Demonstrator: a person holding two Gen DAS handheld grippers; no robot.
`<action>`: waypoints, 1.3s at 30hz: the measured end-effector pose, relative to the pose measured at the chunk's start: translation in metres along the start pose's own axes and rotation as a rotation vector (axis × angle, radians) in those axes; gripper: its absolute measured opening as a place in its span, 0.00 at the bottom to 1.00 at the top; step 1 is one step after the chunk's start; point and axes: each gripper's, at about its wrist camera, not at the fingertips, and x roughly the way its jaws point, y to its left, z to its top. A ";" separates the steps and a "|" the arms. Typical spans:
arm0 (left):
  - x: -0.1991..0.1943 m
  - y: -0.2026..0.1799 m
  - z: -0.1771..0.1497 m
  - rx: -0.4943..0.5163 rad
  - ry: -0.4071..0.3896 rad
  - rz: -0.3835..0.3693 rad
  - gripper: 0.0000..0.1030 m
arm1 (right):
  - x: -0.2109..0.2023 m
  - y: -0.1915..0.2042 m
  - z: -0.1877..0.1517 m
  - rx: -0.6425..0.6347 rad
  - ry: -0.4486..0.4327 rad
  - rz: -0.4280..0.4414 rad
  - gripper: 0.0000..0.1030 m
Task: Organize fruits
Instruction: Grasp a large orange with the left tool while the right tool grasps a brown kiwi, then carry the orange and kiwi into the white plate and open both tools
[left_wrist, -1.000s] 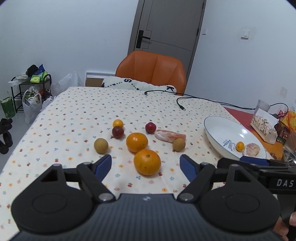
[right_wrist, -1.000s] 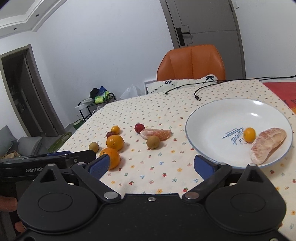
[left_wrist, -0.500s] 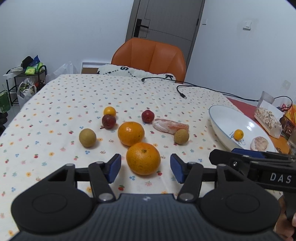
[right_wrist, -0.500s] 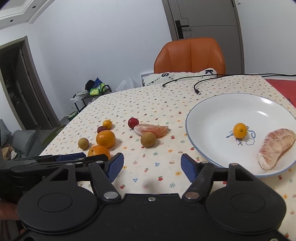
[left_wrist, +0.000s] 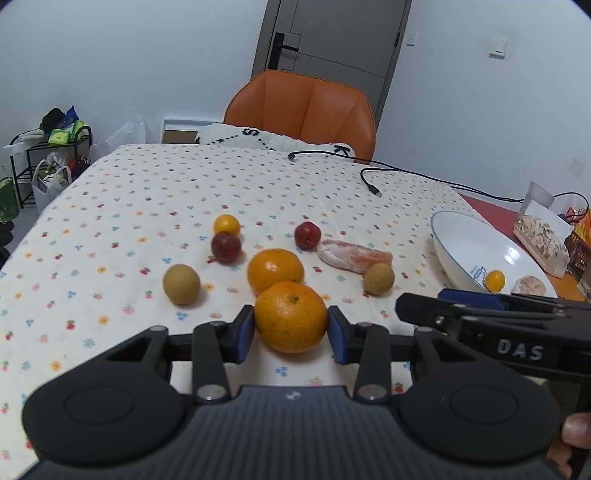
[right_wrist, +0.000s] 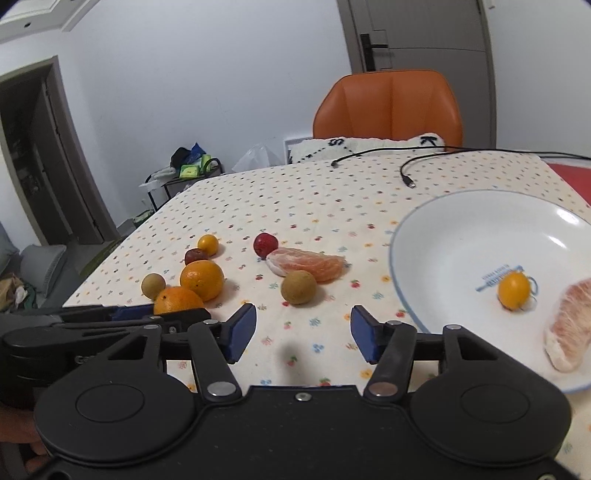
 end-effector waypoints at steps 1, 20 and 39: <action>-0.001 0.002 0.001 -0.003 -0.002 0.003 0.39 | 0.002 0.001 0.001 -0.001 0.003 0.003 0.53; -0.011 0.029 0.017 -0.027 -0.037 0.029 0.39 | 0.044 0.020 0.014 -0.065 0.031 -0.111 0.25; -0.026 -0.010 0.022 0.011 -0.080 -0.030 0.39 | -0.024 -0.006 0.020 -0.010 -0.075 -0.123 0.24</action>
